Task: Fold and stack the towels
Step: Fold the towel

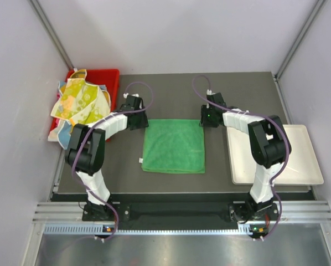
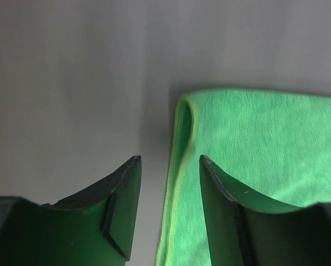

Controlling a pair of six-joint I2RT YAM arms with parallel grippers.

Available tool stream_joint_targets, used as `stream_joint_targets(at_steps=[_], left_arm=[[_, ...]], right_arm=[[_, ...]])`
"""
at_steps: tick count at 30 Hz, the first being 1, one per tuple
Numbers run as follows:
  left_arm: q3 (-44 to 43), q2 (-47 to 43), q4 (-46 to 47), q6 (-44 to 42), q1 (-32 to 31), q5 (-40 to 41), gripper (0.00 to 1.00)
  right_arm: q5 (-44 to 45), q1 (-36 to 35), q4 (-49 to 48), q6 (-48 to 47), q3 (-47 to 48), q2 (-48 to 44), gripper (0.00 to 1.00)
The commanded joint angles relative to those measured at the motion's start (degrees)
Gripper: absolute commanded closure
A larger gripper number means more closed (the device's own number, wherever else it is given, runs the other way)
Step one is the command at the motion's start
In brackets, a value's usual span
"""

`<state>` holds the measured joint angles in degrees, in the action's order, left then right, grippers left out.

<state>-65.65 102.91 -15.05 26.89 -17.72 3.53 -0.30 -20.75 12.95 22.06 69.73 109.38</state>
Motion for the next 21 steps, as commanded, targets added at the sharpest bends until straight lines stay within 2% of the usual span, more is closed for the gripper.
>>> stream_joint_targets(at_steps=[1, 5, 10, 14, 21], left_arm=[[-5.45, 3.16, 4.77, -4.74, 0.75, -5.09, 0.49], [-8.35, 7.12, 4.32, -4.92, 1.10, -6.86, 0.48], [-9.94, 9.75, 2.49, -4.05, 1.10, -4.06, 0.49], [-11.17, 11.08, 1.16, -4.48, 1.19, 0.25, 0.51], [-11.44, 12.40, 1.07, -4.13, 1.28, -1.06, 0.58]], right_arm=[[0.03, 0.63, -0.64, -0.36, 1.99, 1.27, 0.61], [1.34, 0.54, -0.91, -0.18, 1.72, 1.45, 0.61], [2.40, 0.63, -0.82, 0.00, 2.25, 1.80, 0.61], [2.93, 0.54, -1.08, -0.09, 2.95, 1.97, 0.62], [2.93, 0.19, -0.29, -0.44, 4.80, 3.20, 0.62]])
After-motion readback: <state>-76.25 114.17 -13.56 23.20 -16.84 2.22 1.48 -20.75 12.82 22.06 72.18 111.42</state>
